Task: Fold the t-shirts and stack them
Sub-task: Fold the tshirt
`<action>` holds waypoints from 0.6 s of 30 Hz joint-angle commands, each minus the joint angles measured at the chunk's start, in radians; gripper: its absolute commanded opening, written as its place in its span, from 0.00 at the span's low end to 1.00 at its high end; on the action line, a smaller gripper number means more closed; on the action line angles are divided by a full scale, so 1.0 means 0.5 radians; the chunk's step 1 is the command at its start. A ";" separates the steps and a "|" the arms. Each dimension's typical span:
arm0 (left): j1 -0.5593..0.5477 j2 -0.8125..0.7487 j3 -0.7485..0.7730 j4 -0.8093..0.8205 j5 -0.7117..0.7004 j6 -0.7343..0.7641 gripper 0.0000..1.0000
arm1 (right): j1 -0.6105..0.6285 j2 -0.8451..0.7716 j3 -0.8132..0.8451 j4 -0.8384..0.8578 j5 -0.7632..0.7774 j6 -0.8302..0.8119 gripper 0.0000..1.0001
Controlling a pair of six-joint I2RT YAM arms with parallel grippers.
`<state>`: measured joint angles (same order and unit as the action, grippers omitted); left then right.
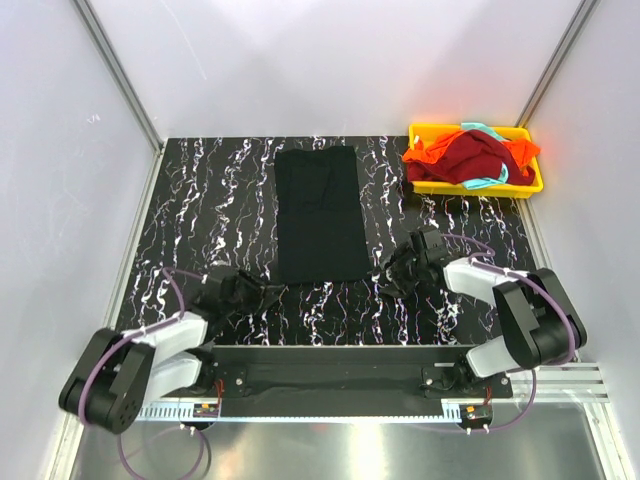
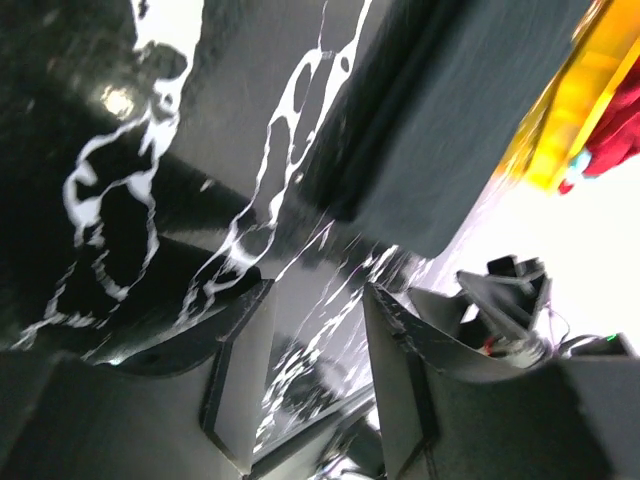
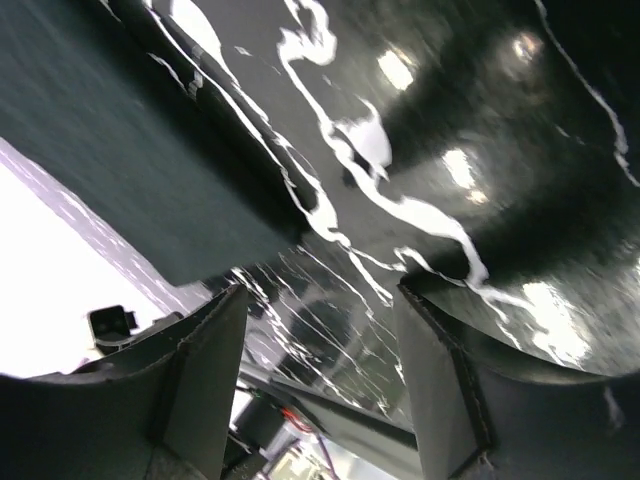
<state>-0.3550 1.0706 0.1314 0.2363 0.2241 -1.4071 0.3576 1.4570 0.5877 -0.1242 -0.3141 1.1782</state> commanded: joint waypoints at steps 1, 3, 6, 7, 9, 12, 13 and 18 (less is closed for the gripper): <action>-0.045 0.120 0.102 0.215 -0.200 -0.195 0.48 | 0.021 0.077 0.003 0.113 0.153 0.095 0.64; -0.057 0.163 0.130 0.166 -0.251 -0.232 0.49 | 0.027 0.123 0.012 0.119 0.147 0.089 0.63; -0.072 0.203 0.087 0.169 -0.289 -0.373 0.49 | 0.036 0.169 0.009 0.138 0.153 0.113 0.61; -0.072 0.227 0.075 0.172 -0.292 -0.410 0.48 | 0.045 0.178 0.006 0.141 0.153 0.125 0.61; -0.075 0.255 0.081 0.166 -0.295 -0.468 0.48 | 0.052 0.206 0.000 0.165 0.153 0.175 0.60; -0.079 0.307 0.111 0.098 -0.313 -0.505 0.47 | 0.064 0.243 -0.003 0.172 0.180 0.196 0.58; -0.079 0.325 0.118 0.104 -0.313 -0.515 0.47 | 0.064 0.267 -0.003 0.175 0.186 0.199 0.58; -0.079 0.451 0.151 0.126 -0.286 -0.536 0.45 | 0.079 0.362 0.021 0.190 0.174 0.218 0.55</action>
<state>-0.3904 1.2552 0.1963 0.3389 0.1287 -1.6661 0.3809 1.5780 0.6163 0.0414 -0.3176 1.2957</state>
